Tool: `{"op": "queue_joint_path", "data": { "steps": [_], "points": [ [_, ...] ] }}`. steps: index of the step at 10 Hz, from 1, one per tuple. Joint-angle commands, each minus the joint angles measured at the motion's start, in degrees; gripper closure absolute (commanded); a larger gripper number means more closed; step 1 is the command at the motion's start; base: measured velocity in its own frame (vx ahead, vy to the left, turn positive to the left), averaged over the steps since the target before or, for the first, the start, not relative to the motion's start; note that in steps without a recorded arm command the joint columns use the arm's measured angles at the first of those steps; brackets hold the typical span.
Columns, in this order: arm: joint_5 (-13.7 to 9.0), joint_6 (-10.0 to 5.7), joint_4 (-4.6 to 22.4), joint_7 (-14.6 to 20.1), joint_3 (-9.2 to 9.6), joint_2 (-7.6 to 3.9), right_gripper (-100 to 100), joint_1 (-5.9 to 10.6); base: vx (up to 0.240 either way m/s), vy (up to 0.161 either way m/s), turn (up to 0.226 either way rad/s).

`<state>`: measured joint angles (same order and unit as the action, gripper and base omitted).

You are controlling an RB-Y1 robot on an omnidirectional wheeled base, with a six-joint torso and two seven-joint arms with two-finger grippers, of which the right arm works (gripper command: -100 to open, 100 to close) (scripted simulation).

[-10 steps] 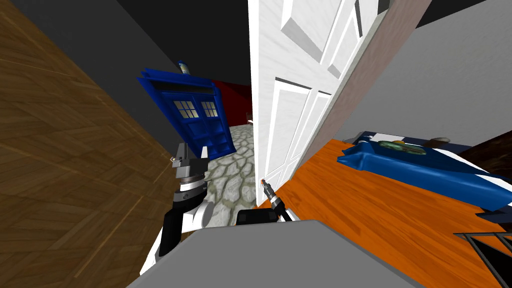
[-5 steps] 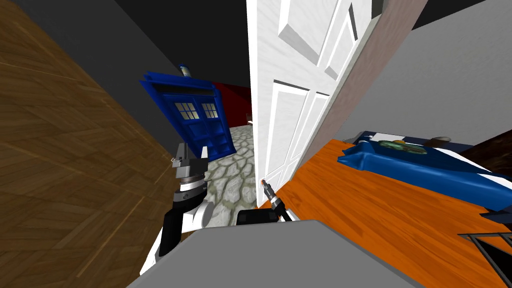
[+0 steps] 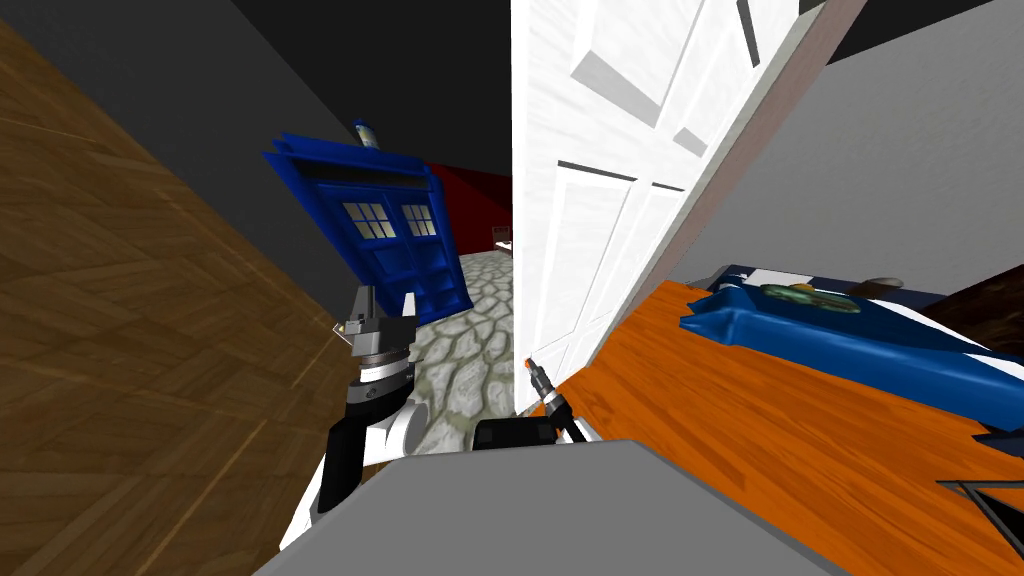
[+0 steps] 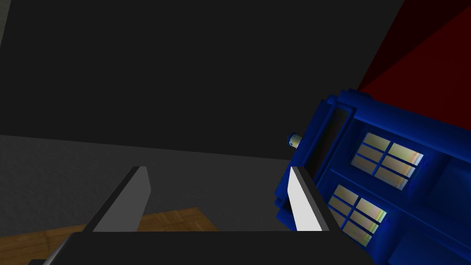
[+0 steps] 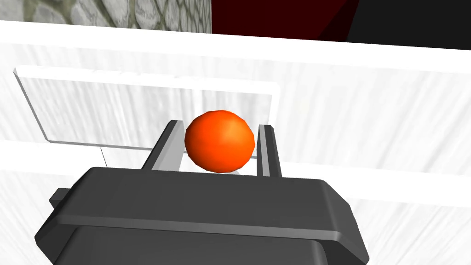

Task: Push the door open

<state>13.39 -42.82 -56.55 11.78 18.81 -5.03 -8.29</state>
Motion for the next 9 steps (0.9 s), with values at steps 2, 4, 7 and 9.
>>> {"op": "queue_joint_path", "data": {
  "steps": [2, 4, 7, 9],
  "points": [
    [-1.1, -0.92, 2.1, -1.0, -2.41, 0.07, 100, 1.90, 0.110, 0.097, -0.033],
    [-1.5, -0.82, 2.5, -1.4, -3.36, 0.18, 100, 2.25, 0.109, 0.098, -0.046],
    [-2.8, -0.55, 3.4, -2.6, -5.88, 0.59, 100, 3.16, 0.152, 0.114, -0.079],
    [-2.7, -0.35, 2.9, -2.4, -5.50, 0.52, -100, 2.55, 0.017, 0.096, -0.047]
  ]
}}
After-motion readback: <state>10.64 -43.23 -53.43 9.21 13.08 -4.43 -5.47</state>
